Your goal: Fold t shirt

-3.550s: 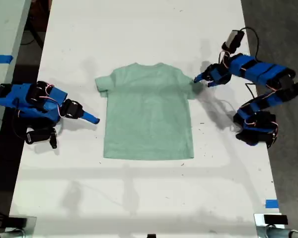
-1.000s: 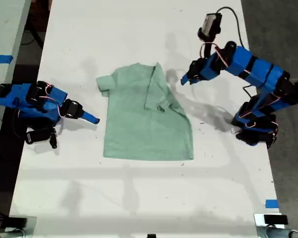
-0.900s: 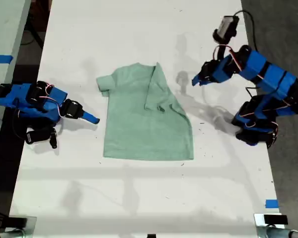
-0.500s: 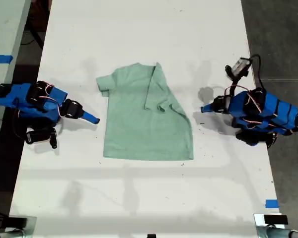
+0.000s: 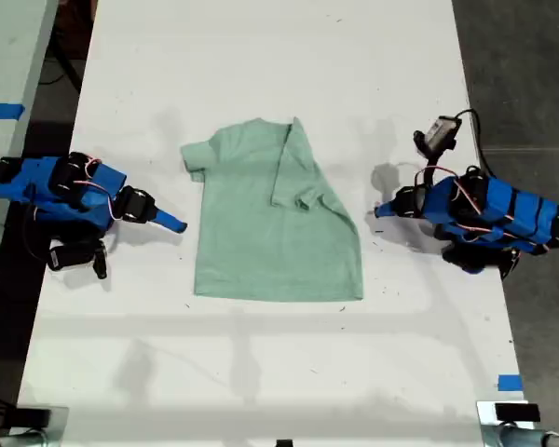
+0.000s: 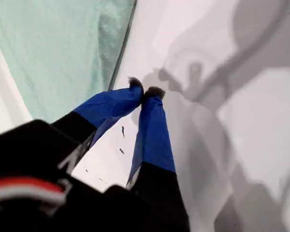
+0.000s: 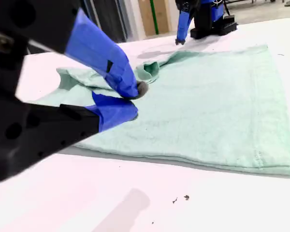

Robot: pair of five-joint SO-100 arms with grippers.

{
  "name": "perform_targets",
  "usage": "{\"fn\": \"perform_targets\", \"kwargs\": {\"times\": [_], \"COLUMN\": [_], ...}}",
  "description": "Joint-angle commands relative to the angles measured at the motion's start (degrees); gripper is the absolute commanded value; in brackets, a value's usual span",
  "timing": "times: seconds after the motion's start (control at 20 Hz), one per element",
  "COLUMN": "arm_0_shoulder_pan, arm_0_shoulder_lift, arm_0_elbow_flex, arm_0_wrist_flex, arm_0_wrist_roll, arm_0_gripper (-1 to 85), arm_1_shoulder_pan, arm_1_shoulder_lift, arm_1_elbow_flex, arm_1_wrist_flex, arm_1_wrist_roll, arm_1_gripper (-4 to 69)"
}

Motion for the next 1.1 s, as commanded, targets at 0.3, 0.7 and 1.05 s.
{"fn": "perform_targets", "kwargs": {"times": [0.3, 0.7, 1.05], "arm_0_shoulder_pan": [-0.2, -0.2, -0.2], "arm_0_shoulder_lift": [0.4, 0.4, 0.4], "arm_0_elbow_flex": [2.4, 2.4, 2.4], "arm_0_wrist_flex": [0.2, 0.2, 0.2], "arm_0_wrist_roll": [0.2, 0.2, 0.2], "arm_0_gripper": [2.6, 2.6, 2.6], "arm_1_shoulder_pan": [0.8, -0.4, -0.6], "arm_1_shoulder_lift": [0.4, 0.4, 0.4], "arm_1_elbow_flex": [3.9, 3.9, 3.9], "arm_1_wrist_flex": [-1.1, -1.2, -1.2], "arm_1_wrist_roll": [-1.3, -1.7, 0.1], "arm_1_gripper": [2.9, 2.9, 2.3]}}
